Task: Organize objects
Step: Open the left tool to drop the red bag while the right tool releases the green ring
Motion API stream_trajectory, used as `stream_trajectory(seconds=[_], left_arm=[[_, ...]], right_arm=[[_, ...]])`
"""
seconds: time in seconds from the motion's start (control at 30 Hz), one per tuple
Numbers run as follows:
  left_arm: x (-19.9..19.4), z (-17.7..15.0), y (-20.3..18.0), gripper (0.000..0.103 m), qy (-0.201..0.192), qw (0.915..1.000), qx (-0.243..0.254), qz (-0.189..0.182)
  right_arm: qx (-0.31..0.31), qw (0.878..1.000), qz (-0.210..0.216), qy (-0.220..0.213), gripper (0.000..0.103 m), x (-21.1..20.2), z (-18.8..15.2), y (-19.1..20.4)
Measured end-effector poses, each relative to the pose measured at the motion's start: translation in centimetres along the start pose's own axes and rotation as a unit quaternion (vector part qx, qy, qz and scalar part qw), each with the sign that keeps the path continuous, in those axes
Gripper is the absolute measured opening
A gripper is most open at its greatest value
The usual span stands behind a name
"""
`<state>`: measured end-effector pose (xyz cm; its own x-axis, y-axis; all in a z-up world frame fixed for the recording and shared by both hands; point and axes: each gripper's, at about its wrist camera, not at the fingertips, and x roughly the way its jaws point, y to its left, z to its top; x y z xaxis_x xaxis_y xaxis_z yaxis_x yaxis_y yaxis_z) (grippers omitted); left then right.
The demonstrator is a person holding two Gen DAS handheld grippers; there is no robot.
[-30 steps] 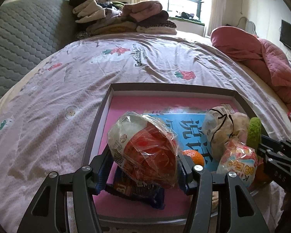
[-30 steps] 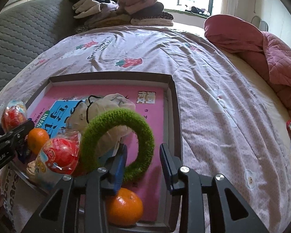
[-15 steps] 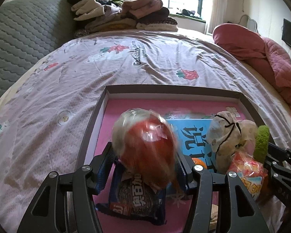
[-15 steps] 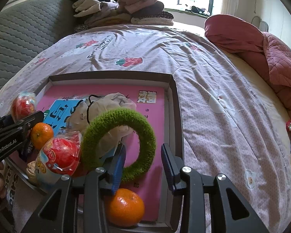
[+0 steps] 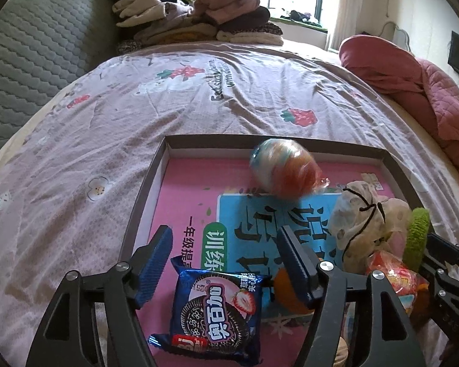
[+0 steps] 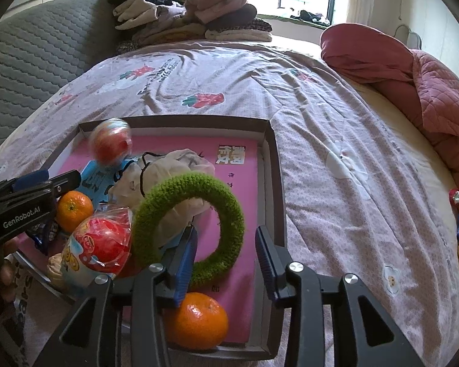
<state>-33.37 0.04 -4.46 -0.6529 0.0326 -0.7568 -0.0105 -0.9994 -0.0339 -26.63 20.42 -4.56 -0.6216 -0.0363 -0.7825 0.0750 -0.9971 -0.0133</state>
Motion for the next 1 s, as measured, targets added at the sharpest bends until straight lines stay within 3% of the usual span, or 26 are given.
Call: stream_trajectory(seconds=[0.87, 1.0], left_arm=[[-5.4, -0.2, -0.5, 0.076, -0.028, 0.9995, 0.009, 0.007], [-6.9, -0.1, -0.6, 0.076, -0.036, 0.9993, 0.010, 0.009]], right_arm=[[-0.003, 1.000, 0.008, -0.030, 0.050, -4.2, 0.6, 0.8], [-0.007, 0.999, 0.008, -0.041, 0.055, -5.3, 0.7, 1.1]])
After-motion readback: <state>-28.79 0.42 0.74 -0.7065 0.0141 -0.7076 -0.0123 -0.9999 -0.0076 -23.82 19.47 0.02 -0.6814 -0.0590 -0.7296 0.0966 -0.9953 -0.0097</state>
